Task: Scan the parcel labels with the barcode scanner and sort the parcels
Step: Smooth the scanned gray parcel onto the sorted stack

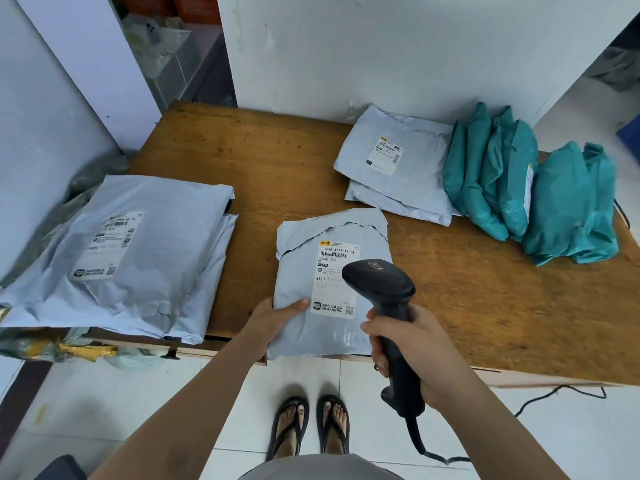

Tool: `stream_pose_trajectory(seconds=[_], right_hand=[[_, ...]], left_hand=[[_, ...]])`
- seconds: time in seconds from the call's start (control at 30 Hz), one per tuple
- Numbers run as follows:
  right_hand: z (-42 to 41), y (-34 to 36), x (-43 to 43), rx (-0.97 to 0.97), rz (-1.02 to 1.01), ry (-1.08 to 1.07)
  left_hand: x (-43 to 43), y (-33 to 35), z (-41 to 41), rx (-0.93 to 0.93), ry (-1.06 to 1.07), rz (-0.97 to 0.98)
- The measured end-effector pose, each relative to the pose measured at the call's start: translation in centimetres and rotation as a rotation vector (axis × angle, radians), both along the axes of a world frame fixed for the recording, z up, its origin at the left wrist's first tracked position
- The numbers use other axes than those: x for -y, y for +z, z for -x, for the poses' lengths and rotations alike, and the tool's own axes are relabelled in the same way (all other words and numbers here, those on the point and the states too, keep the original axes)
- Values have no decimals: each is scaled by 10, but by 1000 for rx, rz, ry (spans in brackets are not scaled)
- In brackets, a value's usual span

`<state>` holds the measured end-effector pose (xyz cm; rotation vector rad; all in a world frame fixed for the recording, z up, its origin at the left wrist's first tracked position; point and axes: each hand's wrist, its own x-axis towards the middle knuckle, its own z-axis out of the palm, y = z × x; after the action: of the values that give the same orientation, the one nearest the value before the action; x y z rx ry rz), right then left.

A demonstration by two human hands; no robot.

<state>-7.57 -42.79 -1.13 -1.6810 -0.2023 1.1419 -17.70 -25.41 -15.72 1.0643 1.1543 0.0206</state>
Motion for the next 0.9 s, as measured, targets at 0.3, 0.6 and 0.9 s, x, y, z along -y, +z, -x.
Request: stream_pose_trajectory(seconds=[0.3,0.6,0.9], right_hand=[[-12,-5,6,73,6,-2],[-20,-8,-3,52,33,17],[-51,2,-11,67,24,-88]], left_hand=[[-39,27,7,-52,93,-443],[-32,41,12,-553,-367,-1105],[-33,-8,-51,-520,-905,-1363]])
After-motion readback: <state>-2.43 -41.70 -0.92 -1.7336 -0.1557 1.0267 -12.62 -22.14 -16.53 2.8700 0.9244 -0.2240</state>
